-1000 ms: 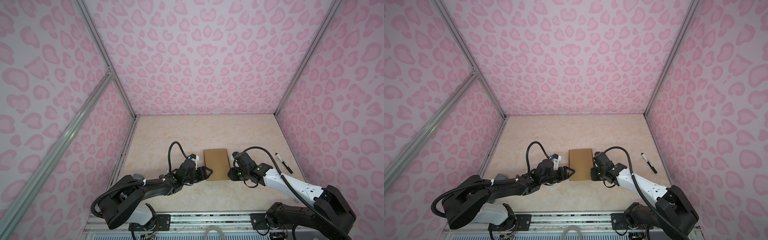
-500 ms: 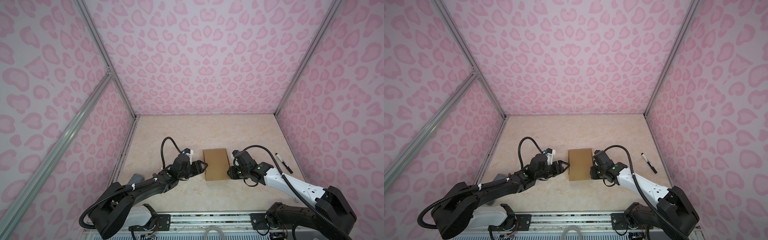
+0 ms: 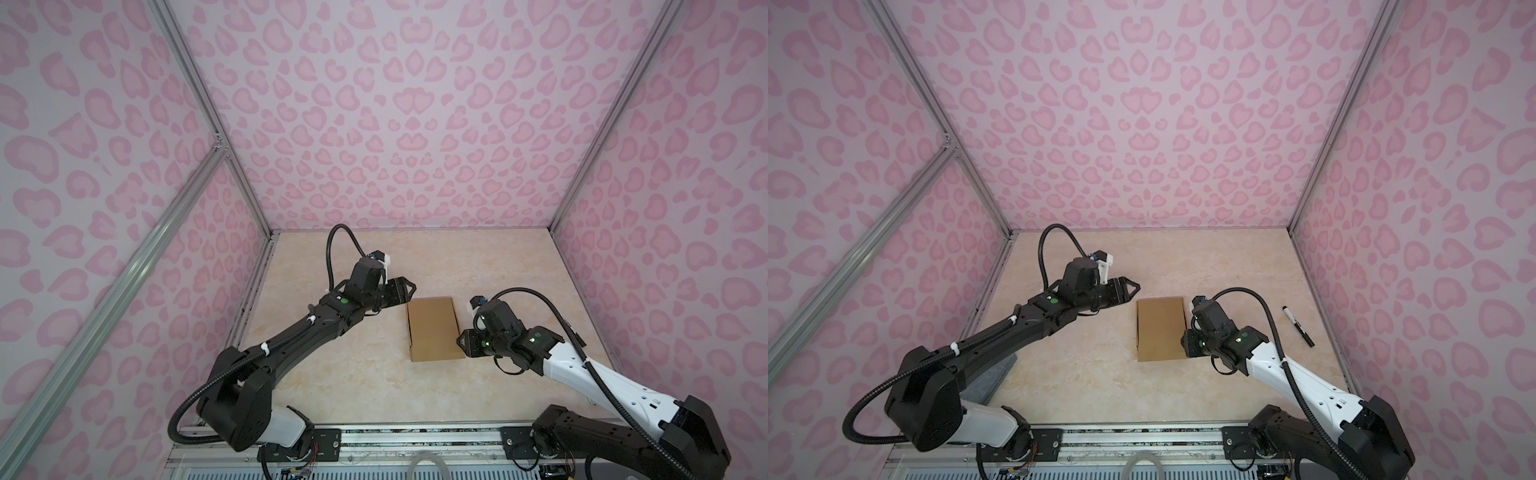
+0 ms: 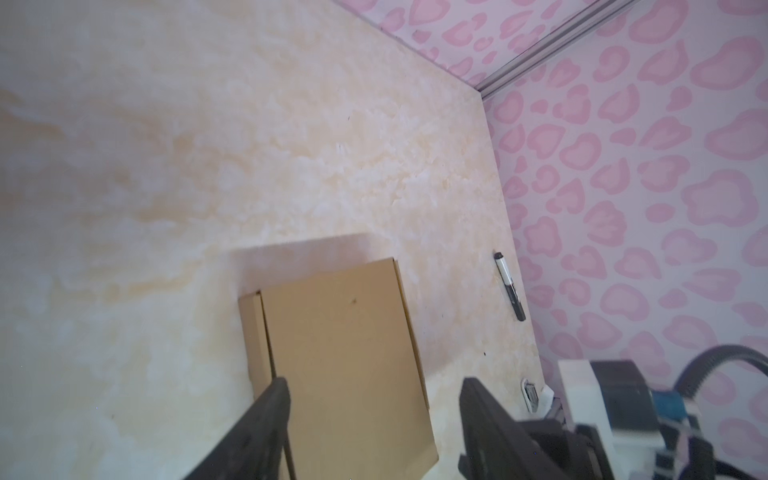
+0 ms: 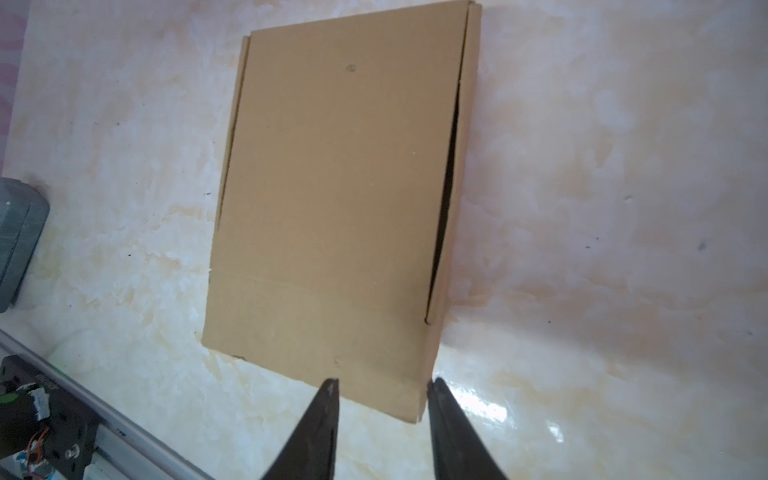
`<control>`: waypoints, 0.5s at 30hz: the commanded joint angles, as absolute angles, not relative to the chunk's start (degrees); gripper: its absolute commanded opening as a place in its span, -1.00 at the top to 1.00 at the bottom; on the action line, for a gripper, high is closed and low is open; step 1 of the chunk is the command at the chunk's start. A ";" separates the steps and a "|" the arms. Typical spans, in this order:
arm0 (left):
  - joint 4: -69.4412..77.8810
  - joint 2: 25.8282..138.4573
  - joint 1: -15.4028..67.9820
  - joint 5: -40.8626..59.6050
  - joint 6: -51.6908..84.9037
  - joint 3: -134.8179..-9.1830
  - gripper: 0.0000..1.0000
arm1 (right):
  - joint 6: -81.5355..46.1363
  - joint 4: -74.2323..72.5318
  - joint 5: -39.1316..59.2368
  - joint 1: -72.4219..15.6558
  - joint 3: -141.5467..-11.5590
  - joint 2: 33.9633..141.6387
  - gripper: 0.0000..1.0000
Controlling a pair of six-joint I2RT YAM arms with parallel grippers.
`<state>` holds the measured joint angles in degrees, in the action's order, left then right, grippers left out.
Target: Fold the paper box
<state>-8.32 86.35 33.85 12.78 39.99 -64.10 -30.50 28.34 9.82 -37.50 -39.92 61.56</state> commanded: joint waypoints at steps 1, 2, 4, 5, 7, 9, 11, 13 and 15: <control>-21.84 93.69 33.58 10.42 28.48 -75.47 -0.35 | -31.53 28.68 10.39 -40.08 -39.65 58.88 0.23; -25.01 96.47 33.40 9.41 26.54 -80.08 -0.35 | -32.09 28.29 10.10 -41.30 -39.52 57.97 0.23; -28.58 101.08 33.40 8.13 22.64 -86.83 -0.37 | -33.18 27.75 9.55 -43.40 -39.17 56.78 0.24; -30.30 103.62 33.31 7.25 21.04 -90.03 -0.37 | -33.77 27.48 9.07 -44.33 -38.98 56.40 0.24; -32.32 108.50 32.98 7.97 18.38 -95.26 -0.37 | -34.59 26.71 8.50 -45.65 -38.47 56.00 0.25; -33.71 112.57 32.60 9.38 16.97 -99.07 -0.37 | -35.64 25.39 8.24 -46.39 -37.38 55.88 0.26; -33.86 115.93 32.44 12.15 15.57 -102.07 -0.37 | -36.92 23.44 8.97 -46.93 -36.07 56.00 0.26; -34.66 119.56 32.11 14.47 15.17 -105.17 -0.37 | -37.99 21.56 9.96 -47.51 -35.27 56.57 0.27; -35.74 122.85 31.83 18.03 14.82 -108.20 -0.36 | -38.52 20.57 9.72 -48.15 -34.97 57.16 0.27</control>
<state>-32.34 119.83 32.03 12.64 17.69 -105.21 -36.80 24.27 9.41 -47.64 -35.51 56.69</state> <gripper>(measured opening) 0.683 0.364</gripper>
